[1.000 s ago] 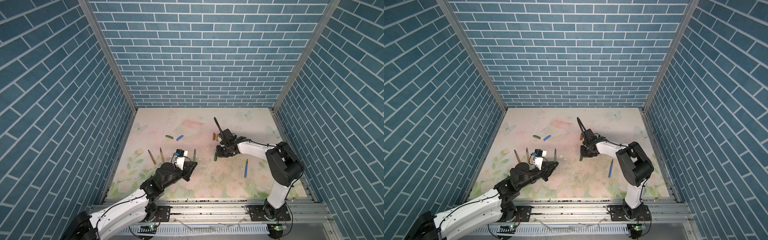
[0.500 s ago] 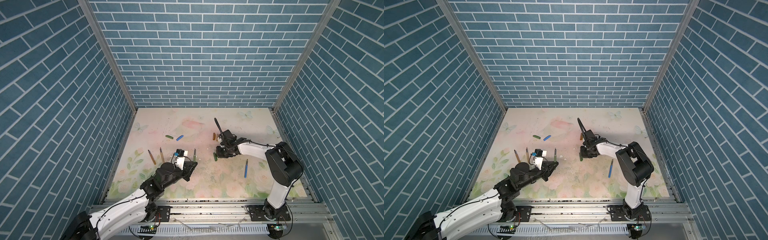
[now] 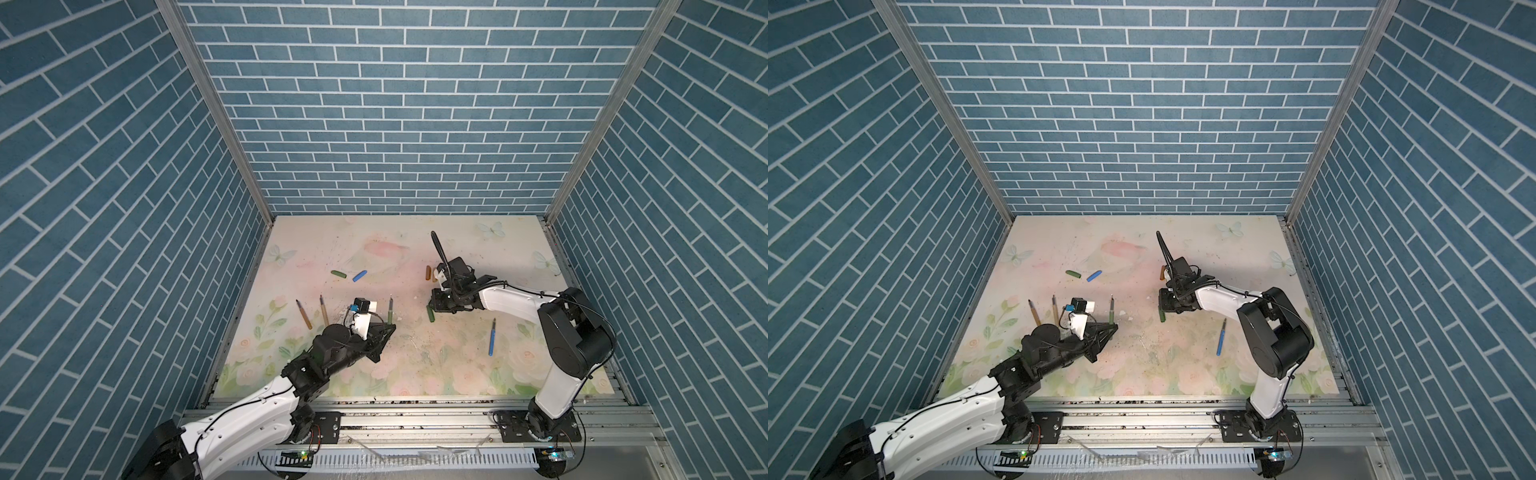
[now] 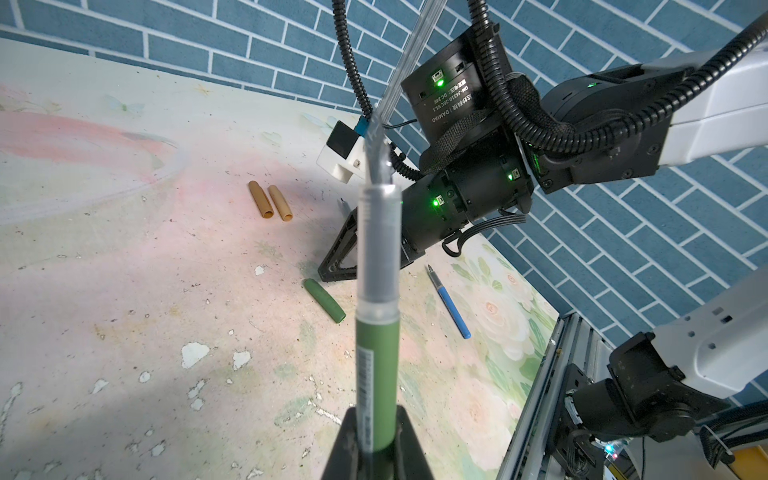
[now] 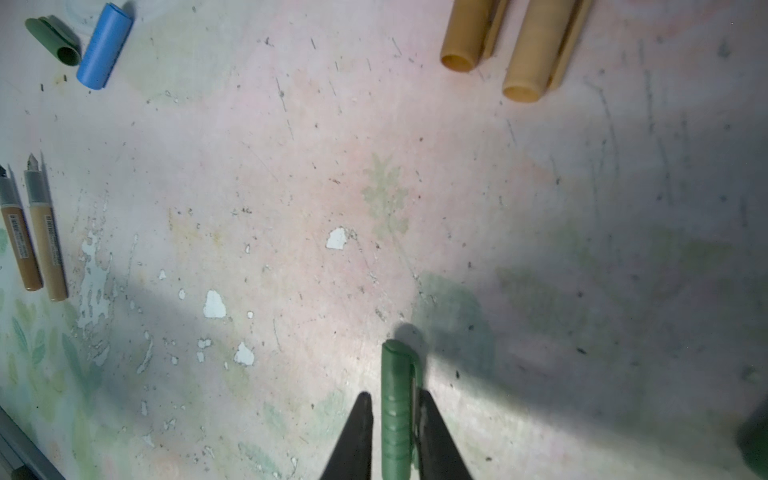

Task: Insert the pens into the pen caps
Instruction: 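Lift the green cap off the table with the right gripper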

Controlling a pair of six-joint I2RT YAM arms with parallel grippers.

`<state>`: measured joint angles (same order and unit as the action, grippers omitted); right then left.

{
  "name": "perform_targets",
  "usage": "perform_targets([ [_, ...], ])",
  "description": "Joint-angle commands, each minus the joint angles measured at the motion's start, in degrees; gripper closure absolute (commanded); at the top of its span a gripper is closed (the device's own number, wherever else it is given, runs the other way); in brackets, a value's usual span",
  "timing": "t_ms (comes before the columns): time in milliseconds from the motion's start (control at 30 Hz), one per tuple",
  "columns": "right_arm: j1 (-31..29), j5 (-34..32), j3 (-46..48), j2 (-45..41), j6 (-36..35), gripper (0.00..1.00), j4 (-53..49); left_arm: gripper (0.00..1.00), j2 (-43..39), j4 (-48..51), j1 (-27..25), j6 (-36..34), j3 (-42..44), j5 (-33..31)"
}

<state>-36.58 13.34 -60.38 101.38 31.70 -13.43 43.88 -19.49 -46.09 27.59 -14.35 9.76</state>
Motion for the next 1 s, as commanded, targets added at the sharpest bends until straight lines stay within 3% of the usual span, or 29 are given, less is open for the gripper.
perform_targets([
  [0, 0.10, 1.07, -0.09, 0.43, 1.17, 0.78, 0.13, 1.00, -0.02, -1.33, 0.21, -0.05, -1.52, 0.60],
  [967, 0.06, -3.18, -0.06, 5.05, -0.41, 0.79, -2.26, 1.00, 0.24, -1.12, 0.21, -0.01, -1.59, 0.72],
])
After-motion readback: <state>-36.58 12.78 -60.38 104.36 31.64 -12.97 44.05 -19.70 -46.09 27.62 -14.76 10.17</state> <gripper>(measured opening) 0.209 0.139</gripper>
